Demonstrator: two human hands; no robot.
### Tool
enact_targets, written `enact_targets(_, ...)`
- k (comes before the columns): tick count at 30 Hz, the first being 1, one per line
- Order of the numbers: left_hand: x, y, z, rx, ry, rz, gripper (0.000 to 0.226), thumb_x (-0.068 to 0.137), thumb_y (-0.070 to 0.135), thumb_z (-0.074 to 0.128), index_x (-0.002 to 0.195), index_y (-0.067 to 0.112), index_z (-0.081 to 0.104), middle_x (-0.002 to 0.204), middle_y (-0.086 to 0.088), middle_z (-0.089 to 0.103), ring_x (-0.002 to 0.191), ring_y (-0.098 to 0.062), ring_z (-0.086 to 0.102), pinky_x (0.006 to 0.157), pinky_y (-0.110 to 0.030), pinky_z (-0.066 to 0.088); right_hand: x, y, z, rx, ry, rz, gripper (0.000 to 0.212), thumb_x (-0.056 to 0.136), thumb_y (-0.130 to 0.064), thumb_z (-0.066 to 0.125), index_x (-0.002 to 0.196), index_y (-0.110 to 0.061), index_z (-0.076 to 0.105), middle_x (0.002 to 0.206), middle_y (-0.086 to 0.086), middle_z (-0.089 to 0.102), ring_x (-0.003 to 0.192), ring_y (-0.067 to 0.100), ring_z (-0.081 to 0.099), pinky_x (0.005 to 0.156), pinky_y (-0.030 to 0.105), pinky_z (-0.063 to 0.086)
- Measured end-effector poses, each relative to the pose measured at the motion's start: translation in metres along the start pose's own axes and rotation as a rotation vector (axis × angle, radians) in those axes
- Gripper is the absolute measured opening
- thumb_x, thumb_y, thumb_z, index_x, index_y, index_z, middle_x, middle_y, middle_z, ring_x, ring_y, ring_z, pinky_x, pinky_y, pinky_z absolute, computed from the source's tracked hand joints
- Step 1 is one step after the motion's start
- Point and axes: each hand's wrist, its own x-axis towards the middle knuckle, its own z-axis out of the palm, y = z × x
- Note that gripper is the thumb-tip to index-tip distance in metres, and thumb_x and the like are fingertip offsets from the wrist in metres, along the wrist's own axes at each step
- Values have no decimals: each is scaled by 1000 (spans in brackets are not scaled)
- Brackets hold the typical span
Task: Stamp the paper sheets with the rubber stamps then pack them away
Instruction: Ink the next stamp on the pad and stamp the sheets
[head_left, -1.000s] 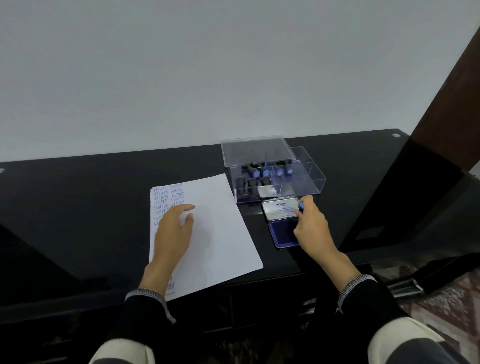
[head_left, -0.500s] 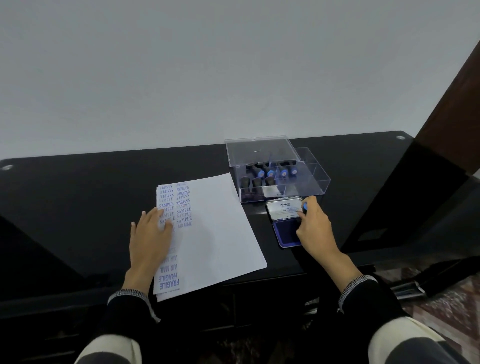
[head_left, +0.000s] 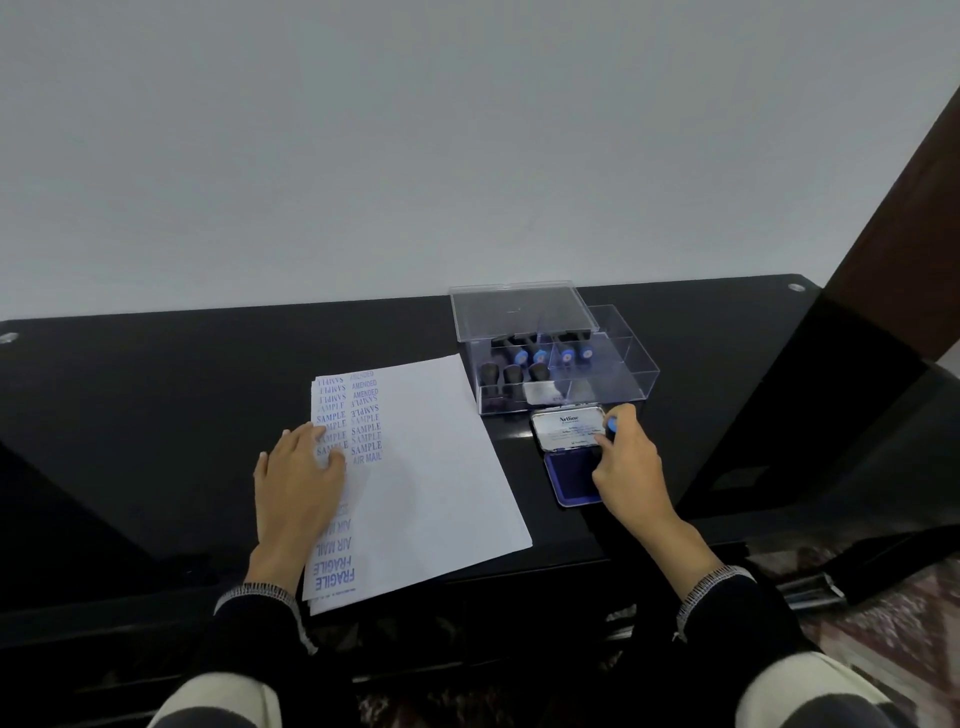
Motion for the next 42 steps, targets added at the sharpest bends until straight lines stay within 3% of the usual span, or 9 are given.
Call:
enact_targets(3,0,1,1,4,7,-4,42,96,29,46,136,15,49,146,-1,44,142,-21,29,118,-46,12,-1,3,4,-14,15,-27,32,83,14,47,88,-15,36,92,3,56,87,11,55,53,14,43)
enact_targets(6,1,0,1,9,3,-6,42,97,30,46,136,15,49,145,-2,44,142,-21,29,118,-46,12,-1,3,6,-45,49,-76,35,82,12,47,83,-21,33,88,2,54,85,18,58,68,33,54)
enact_targets(10,1,0,2,10,-1,-8,42,97,29,46,136,14,48,146,-2,44,142,-21,28,118,-47,12,-2,1,2,-31,35,-57,32,83,16,45,87,-14,35,92,3,54,88,12,54,56,9,45)
enact_targets(15,-1,0,2,0,-9,0,44,98,29,44,139,13,45,149,-3,40,144,-22,24,119,-45,9,-2,-1,1,-78,34,-108,34,82,14,47,81,-17,33,82,0,49,79,19,53,61,26,49)
enact_targets(18,-2,-1,2,10,-16,4,45,98,29,44,140,13,44,149,-3,40,145,-22,23,119,-45,9,-2,-3,-2,-11,-6,-45,33,82,16,46,88,-14,35,90,1,53,81,14,53,56,12,44)
enact_targets(21,-1,-1,1,14,-8,-3,43,97,30,44,138,14,46,147,-3,42,143,-21,26,119,-46,11,1,-1,-10,96,-60,2,25,88,10,45,90,-13,35,83,3,52,71,15,49,50,17,36)
enact_targets(28,0,-3,2,36,2,6,42,96,32,45,135,16,48,144,-3,46,140,-22,31,118,-47,14,-20,4,-27,389,164,159,7,95,-6,48,96,-12,45,81,2,63,66,14,54,52,8,38)
enact_targets(37,0,-1,2,16,1,6,43,97,31,44,136,15,47,146,-3,44,142,-22,28,118,-47,13,-29,-1,-19,170,-41,68,16,94,1,47,96,-12,38,87,10,55,66,5,49,51,16,39)
enact_targets(42,-2,-1,3,12,-15,16,46,99,29,42,142,13,43,150,-3,38,145,-20,23,119,-44,10,-36,-5,-6,-63,-32,-85,38,77,19,47,90,-15,36,94,2,51,89,15,55,80,28,52)
